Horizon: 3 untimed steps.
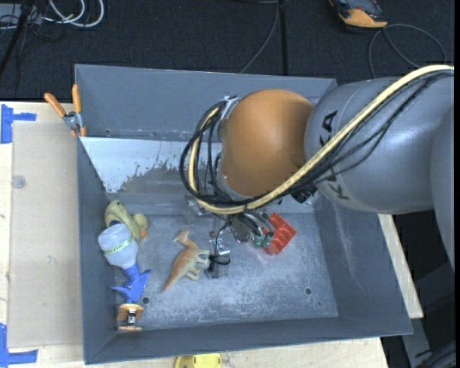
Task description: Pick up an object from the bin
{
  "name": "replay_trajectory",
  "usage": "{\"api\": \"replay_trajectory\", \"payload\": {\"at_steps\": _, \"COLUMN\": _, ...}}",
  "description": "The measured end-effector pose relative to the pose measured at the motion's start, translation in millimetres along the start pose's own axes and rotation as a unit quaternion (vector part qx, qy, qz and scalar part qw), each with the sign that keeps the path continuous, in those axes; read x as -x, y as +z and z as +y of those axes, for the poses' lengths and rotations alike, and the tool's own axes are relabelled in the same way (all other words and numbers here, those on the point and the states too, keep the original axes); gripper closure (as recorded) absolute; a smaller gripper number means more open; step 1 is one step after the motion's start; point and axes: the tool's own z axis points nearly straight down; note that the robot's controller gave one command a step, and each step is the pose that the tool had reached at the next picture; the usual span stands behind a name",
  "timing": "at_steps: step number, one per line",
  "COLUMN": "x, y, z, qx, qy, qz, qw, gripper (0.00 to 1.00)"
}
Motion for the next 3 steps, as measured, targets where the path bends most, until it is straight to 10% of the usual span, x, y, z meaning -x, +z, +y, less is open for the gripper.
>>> {"api": "replay_trajectory", "payload": {"at_steps": 2, "x": 3.5, "y": 61, "z": 4, "qx": 0.0, "qy": -0.125, "qz": -0.0008, "qw": 0.9922, "gripper": 0.0}}
{"api": "replay_trajectory", "payload": {"at_steps": 3, "x": 11.8, "y": 105, "z": -2, "qx": 0.0, "qy": -0.192, "qz": -0.001, "qw": 0.9814, "gripper": 1.0}}
